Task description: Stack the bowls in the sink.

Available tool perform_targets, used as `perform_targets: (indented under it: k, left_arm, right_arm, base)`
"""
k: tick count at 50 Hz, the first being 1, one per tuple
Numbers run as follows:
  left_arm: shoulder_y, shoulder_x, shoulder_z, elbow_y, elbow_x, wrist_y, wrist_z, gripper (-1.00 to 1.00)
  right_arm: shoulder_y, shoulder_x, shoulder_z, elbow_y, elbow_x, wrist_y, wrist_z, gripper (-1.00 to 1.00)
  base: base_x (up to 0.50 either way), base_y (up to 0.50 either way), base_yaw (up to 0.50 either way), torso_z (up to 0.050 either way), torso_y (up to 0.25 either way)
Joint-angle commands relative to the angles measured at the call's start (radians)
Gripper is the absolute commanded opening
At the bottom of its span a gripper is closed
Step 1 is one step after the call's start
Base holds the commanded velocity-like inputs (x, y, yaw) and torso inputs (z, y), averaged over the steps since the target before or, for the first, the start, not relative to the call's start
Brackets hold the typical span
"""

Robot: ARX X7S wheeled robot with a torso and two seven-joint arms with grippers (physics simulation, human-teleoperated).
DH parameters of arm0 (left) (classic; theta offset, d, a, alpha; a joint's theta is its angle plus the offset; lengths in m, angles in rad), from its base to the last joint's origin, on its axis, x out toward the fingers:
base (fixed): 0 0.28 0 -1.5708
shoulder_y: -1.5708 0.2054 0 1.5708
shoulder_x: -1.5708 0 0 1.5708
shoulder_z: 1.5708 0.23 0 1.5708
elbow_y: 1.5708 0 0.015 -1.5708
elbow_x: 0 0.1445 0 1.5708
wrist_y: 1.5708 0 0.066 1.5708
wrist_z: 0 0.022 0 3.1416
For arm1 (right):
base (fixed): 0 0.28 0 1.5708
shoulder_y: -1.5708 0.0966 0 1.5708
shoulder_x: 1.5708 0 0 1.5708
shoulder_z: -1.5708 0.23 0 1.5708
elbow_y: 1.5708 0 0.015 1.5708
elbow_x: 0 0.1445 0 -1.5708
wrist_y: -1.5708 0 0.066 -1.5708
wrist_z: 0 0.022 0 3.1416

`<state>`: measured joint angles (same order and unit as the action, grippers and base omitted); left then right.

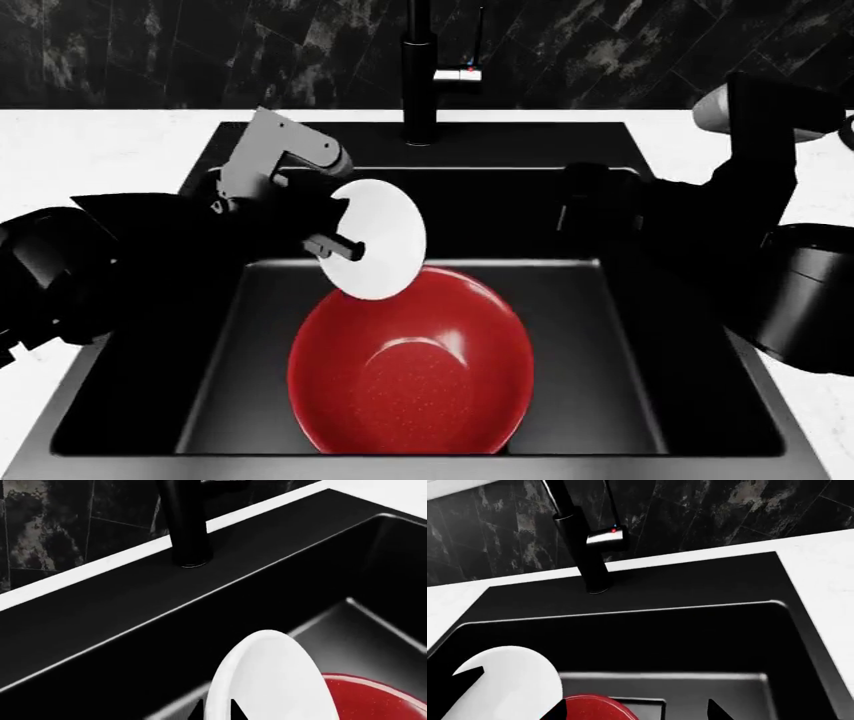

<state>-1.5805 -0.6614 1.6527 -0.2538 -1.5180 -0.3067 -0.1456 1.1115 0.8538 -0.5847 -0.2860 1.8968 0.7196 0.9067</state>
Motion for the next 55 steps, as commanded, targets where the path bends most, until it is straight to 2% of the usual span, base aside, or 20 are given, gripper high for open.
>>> perform_targets:
  k: [1, 13, 34, 55]
  left_arm:
    - [-0.015, -0.009, 0.008, 0.03, 0.034, -0.015, 0.043, -1.0]
    - [-0.016, -0.03, 0.016, 0.119, 0.058, -0.014, 0.057, -1.0]
    - [0.017, 0.027, 0.051, 0.075, 0.092, -0.036, 0.082, -1.0]
    - [0.022, 0.02, 0.081, 0.189, 0.139, -0.047, 0.094, -1.0]
  right_arm:
    - [-0.012, 0.012, 0.009, -0.01, 0.001, -0.012, 0.0, 1.0]
    - [-0.031, 0.014, 0.01, -0.013, -0.002, -0.024, 0.0, 1.0]
    - [-0.059, 0.013, 0.007, -0.007, -0.019, -0.036, -0.017, 1.0]
    - [-0.073, 0.021, 0.007, -0.003, -0.021, -0.041, -0.023, 1.0]
  base:
    - [0.0, 0.0, 0.0, 0.0, 0.0]
    - [0.0, 0.0, 0.0, 0.0, 0.0]
    - [0.0, 0.0, 0.0, 0.0, 0.0]
    - [0.0, 0.0, 0.0, 0.0, 0.0]
